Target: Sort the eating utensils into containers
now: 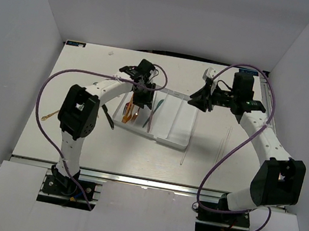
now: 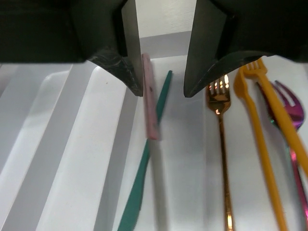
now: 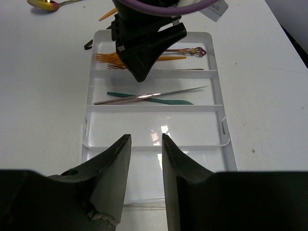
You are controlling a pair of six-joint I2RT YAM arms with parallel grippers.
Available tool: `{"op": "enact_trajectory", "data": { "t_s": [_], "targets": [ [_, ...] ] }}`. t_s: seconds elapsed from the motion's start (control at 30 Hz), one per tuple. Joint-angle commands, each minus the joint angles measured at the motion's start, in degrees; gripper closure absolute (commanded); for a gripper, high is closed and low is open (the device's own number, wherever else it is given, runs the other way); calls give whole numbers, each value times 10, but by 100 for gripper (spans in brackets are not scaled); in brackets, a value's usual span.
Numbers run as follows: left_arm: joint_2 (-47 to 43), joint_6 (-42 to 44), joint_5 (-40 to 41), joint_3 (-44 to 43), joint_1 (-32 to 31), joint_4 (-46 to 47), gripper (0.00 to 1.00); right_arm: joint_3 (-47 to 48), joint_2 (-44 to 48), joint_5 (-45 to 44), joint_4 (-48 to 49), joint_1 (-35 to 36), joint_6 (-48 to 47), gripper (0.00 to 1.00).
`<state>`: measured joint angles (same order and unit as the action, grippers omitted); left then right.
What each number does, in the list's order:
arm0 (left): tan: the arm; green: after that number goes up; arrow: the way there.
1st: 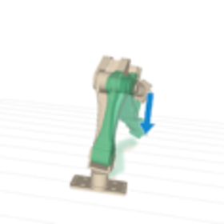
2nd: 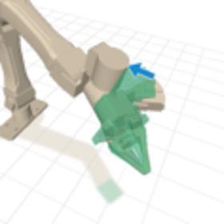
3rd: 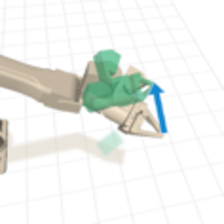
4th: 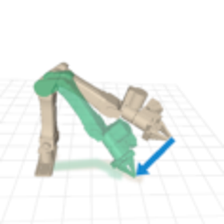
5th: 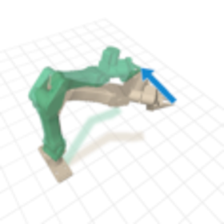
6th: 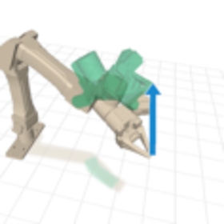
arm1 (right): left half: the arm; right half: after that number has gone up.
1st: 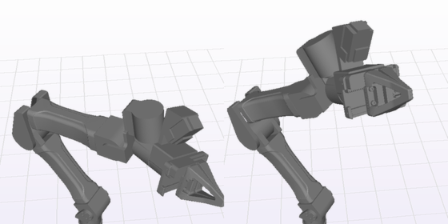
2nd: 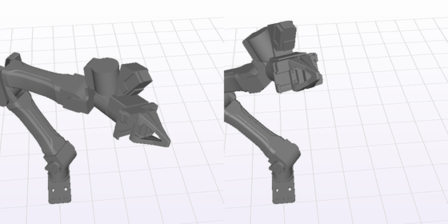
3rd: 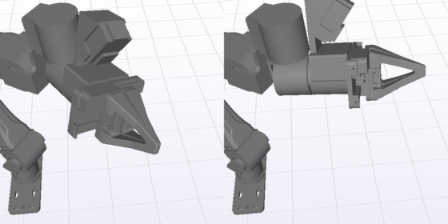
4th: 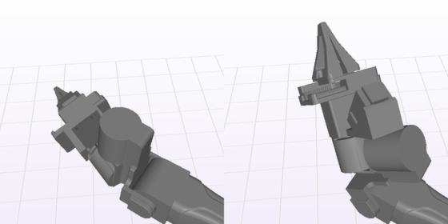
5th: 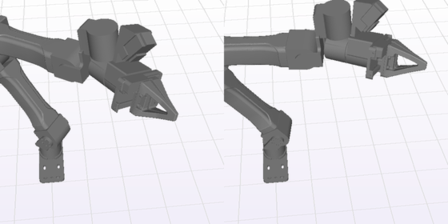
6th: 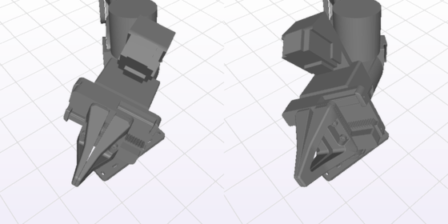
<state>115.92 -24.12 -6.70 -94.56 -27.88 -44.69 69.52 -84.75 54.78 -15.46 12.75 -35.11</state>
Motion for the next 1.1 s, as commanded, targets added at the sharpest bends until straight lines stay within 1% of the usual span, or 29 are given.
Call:
{"op": "enact_trajectory", "data": {
  "t_s": [0.0, 0.03, 0.07, 0.1, 0.13, 0.17, 0.2, 0.23, 0.3, 0.37, 0.5, 0.53, 0.63, 0.87, 0.97, 1.07],
  "targets": [
    [-77, -2, 47, 18, 2, -6, 49, -1, 13, 11, 0, -3, -5, 62],
    [-100, -9, 59, 47, 11, -8, 49, -3, 15, 10, -1, -3, -6, 62],
    [-113, -21, 59, 47, 20, -7, 49, -3, 16, 10, -1, -3, -7, 62],
    [-127, -29, 59, 86, 45, -4, 50, -4, 16, 9, -2, -3, -7, 62],
    [-157, -40, 56, 106, 58, -1, 55, -6, 19, 9, -2, -3, -9, 62],
    [-173, -52, 54, 125, 72, 7, 57, -8, 18, 9, -4, -3, -10, 62],
    [-187, -58, 50, 160, 99, 10, 59, -11, 19, 9, -4, -3, -10, 62],
    [-211, -72, 53, 175, 112, 12, 63, -12, 20, 9, -4, -3, -11, 62],
    [-230, -93, 57, 206, 146, 14, 65, -15, 18, 9, -3, -3, -10, 62],
    [-241, -108, 59, 223, 161, 11, 66, -16, 17, 9, 0, -3, -6, 62],
    [-232, -136, 59, 254, 172, 12, 65, -15, 13, 9, 1, -4, -5, 62],
    [-228, -145, 79, 261, 172, 12, 65, -16, 13, 9, 1, -3, -6, 62],
    [-210, -160, 100, 267, 174, 12, 63, -20, 16, 8, -3, -3, -8, 62],
    [-149, -167, 129, 250, 179, 12, 62, -32, 22, 7, -4, -3, -11, 62],
    [-127, -162, 135, 239, 180, 12, 59, -35, 26, 5, -8, -4, -16, 62],
    [-108, -158, 136, 234, 181, 13, 58, -38, 27, 4, -10, -3, -17, 62]
  ]
}}
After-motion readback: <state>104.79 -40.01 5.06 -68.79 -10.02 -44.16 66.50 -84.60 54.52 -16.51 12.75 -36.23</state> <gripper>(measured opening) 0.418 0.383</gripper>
